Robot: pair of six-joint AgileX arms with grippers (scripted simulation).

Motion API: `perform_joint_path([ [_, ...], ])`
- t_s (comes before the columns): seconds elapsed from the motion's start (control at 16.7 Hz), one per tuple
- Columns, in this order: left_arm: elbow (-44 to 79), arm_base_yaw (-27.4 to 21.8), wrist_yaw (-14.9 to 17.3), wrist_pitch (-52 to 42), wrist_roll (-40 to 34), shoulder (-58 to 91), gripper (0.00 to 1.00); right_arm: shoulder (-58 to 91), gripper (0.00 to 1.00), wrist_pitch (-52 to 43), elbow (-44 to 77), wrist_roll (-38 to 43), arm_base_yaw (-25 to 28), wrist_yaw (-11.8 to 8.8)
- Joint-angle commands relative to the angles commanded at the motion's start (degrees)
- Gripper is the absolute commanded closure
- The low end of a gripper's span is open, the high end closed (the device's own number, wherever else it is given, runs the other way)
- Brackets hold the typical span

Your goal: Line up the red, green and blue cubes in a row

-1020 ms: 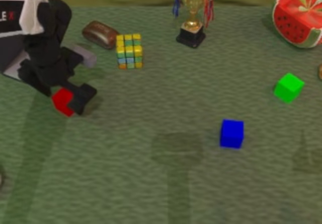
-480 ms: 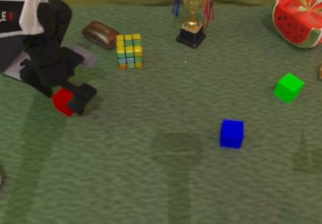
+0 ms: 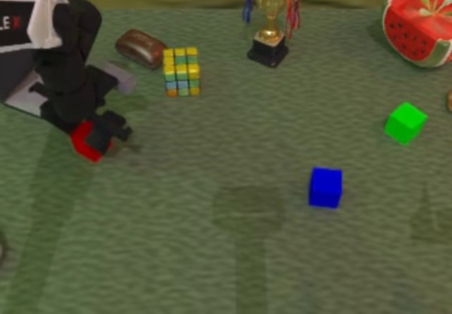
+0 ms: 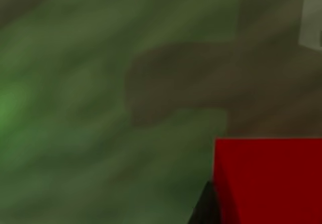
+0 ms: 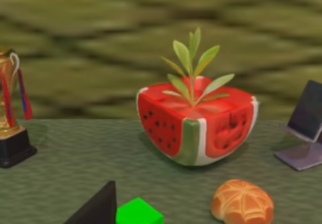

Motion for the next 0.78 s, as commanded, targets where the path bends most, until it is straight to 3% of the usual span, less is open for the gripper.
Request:
perform_joint_path([
  [0.48, 0.00, 0.00, 0.00, 0.00, 0.00, 0.00, 1.00, 0.00, 0.00, 0.00, 0.00, 0.00, 0.00, 0.00],
  [0.78, 3.48, 0.68, 0.69, -5.06, -0.75, -3.35, 1.00, 0.00, 0.00, 0.00, 0.00, 0.00, 0.00, 0.00],
])
